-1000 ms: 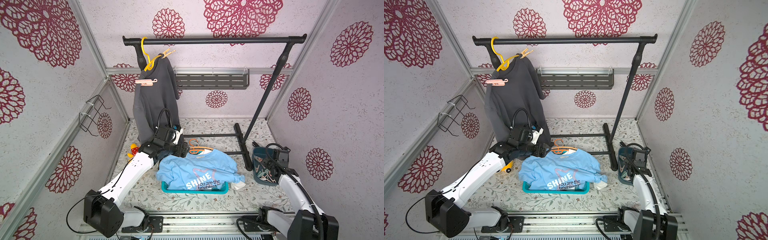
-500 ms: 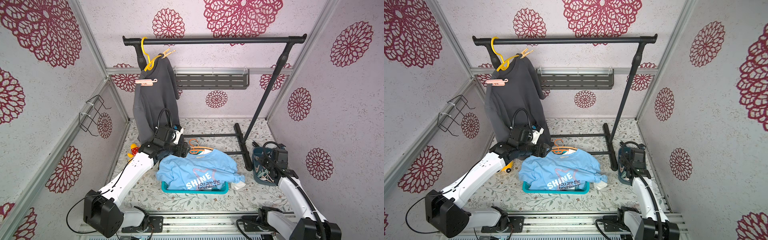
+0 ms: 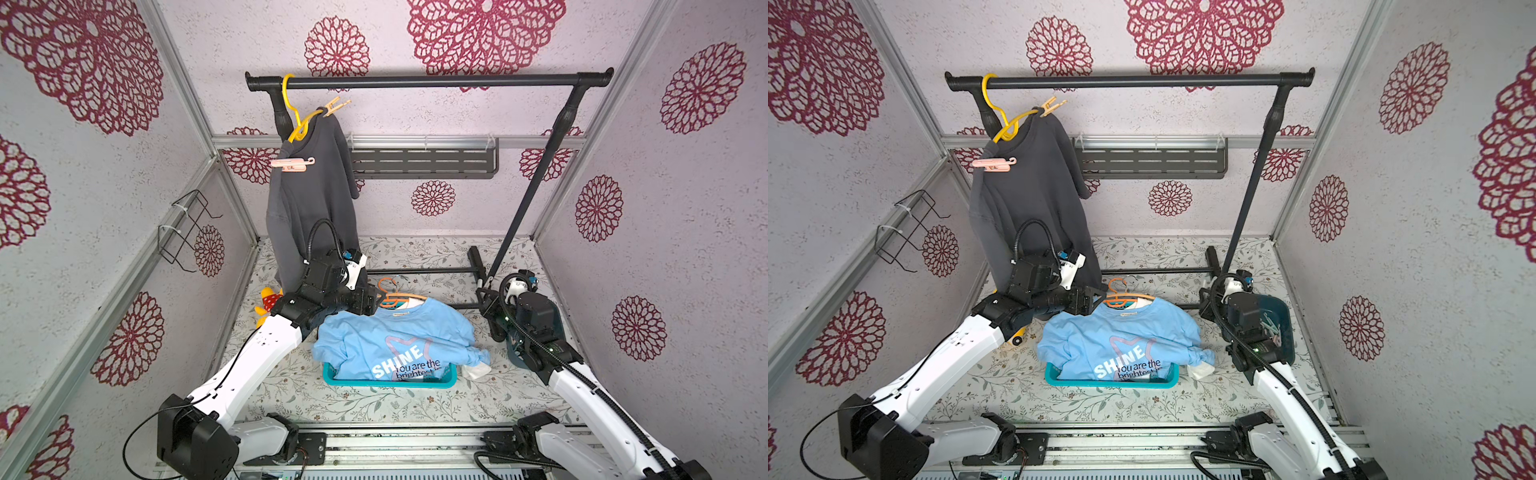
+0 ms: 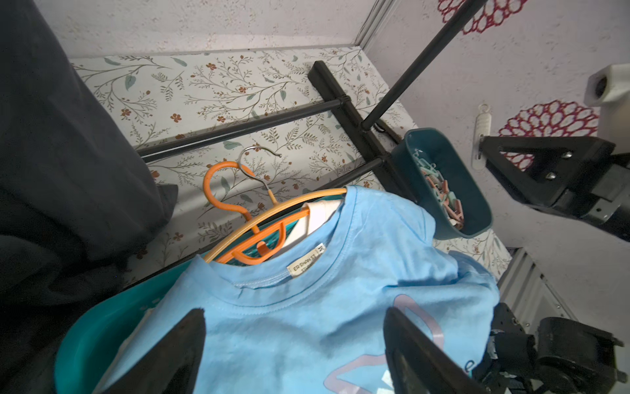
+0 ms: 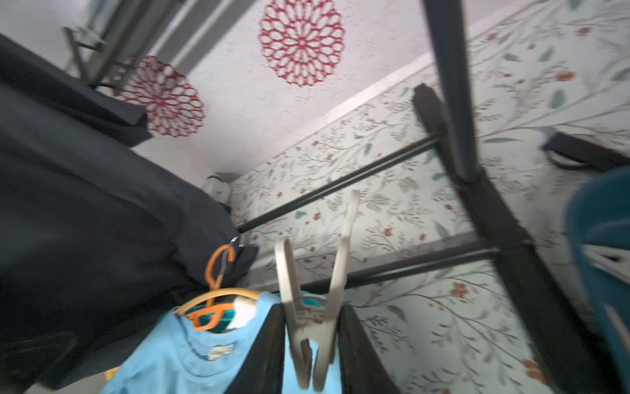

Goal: Use clothespins to secure the t-shirt on both sides of the hanger
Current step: Pick up the clothespin from the storage box.

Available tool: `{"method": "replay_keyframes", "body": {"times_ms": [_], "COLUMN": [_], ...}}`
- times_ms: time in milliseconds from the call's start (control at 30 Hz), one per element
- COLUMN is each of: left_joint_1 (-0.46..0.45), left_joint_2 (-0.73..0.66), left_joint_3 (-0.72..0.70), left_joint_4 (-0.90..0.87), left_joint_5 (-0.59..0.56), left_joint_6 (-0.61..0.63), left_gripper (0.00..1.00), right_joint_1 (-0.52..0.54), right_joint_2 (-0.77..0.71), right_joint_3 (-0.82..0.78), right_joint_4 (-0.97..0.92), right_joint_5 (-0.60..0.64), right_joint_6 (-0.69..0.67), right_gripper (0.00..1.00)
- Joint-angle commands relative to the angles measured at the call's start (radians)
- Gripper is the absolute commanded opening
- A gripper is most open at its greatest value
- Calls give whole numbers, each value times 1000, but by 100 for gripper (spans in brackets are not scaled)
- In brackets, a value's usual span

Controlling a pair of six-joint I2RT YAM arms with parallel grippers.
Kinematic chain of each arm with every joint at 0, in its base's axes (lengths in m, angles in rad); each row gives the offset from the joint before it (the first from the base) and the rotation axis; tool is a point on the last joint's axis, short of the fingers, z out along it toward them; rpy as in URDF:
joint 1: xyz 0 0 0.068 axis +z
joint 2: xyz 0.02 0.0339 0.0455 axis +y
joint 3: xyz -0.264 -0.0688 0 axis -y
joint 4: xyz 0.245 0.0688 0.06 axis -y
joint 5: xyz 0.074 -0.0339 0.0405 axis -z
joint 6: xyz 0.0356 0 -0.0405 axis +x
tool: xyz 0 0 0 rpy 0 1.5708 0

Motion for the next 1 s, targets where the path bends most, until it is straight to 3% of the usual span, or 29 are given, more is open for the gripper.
{"method": "replay_keyframes", "body": {"times_ms": [0,300,433,967], "left_joint_1": [-48,-185,-233,-307], "left_joint_2": [-38,-24,-2,-2], "left_joint_3": [-47,-118,-139,-180], "left_joint_4": [159,378,465,554], "left_joint_5": [4,-228,-258,-293], "left_joint_6": [-47,-95,-130,-160], "left_gripper": [84,78,78,72], "right_joint_1": [83,324,412,511], "right_joint_2": [3,126,183,227], "right_joint_3": [16,67,107,106], "right_joint_4": [203,433,445,554], "right_joint_5": [21,119,181,268], "right_joint_6": [80,108,73,44], "right_gripper": [28,29,29,30]}}
